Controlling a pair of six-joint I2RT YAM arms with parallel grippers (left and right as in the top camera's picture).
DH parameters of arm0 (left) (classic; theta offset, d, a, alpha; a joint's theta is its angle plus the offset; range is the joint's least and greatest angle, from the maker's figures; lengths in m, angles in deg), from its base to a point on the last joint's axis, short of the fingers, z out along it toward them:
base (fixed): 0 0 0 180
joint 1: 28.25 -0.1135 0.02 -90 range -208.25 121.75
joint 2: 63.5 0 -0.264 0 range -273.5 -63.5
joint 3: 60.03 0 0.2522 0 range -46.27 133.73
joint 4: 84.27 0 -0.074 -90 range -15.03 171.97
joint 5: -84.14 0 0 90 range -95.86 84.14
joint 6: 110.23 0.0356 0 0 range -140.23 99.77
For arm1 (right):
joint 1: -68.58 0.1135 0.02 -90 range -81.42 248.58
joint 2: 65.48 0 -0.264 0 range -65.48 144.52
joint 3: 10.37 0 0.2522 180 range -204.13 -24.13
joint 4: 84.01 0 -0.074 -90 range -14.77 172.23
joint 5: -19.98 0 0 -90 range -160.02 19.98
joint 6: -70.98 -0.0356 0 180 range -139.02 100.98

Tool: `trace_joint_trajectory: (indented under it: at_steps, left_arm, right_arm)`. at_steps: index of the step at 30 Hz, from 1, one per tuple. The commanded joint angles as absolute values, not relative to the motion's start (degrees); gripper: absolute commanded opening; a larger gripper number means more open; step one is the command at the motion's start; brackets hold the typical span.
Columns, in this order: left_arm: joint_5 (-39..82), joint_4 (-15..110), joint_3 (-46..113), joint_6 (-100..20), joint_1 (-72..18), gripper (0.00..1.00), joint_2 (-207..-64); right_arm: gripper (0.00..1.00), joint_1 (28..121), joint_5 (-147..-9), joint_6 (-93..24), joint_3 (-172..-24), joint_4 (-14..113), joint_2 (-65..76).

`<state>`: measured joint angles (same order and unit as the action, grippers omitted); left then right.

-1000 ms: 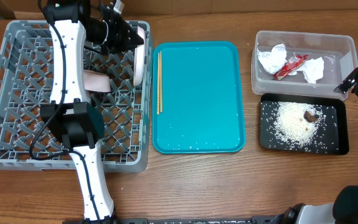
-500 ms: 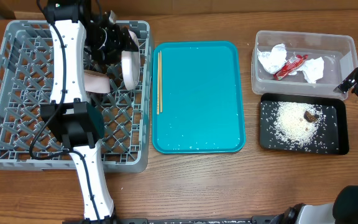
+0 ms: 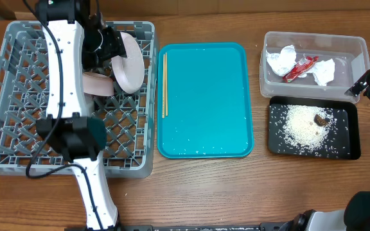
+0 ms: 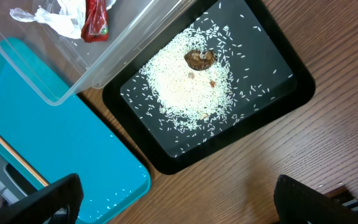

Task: Sort waste into correct bins and load items into the dishwasher
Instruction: 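Lower the pink plate upright into the rack slots, then open the left gripper and move it to the chopsticks on the teal tray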

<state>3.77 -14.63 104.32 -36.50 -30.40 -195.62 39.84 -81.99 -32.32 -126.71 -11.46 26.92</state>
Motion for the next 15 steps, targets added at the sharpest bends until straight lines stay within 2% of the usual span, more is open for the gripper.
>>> trace_joint_trajectory:
  at_steps: [1,5,6,11,15]
  left_arm:
    - [-1.7,-14.8,105.1,-37.6,-27.4,0.77,-189.2]
    - [-4.2,-14.8,104.9,-35.1,-25.0,0.83,-183.6]
    - [-4.4,-14.8,104.8,-34.3,-24.7,1.0,-182.1]
    - [-7.1,-14.8,102.3,-33.0,-23.6,1.0,-173.0]
    - [-8.2,-14.8,93.6,-32.4,-23.7,1.0,-164.7]
  right_arm:
    - [1.0,40.0,-81.7,-32.4,-127.6,-11.4,25.8]
    - [1.0,40.0,-81.7,-32.4,-127.6,-11.4,25.8]
    - [1.0,40.0,-81.7,-32.4,-127.6,-11.4,25.8]
    - [1.0,40.0,-81.7,-32.4,-127.6,-11.4,25.8]
    - [1.0,40.0,-81.7,-32.4,-127.6,-11.3,25.8]
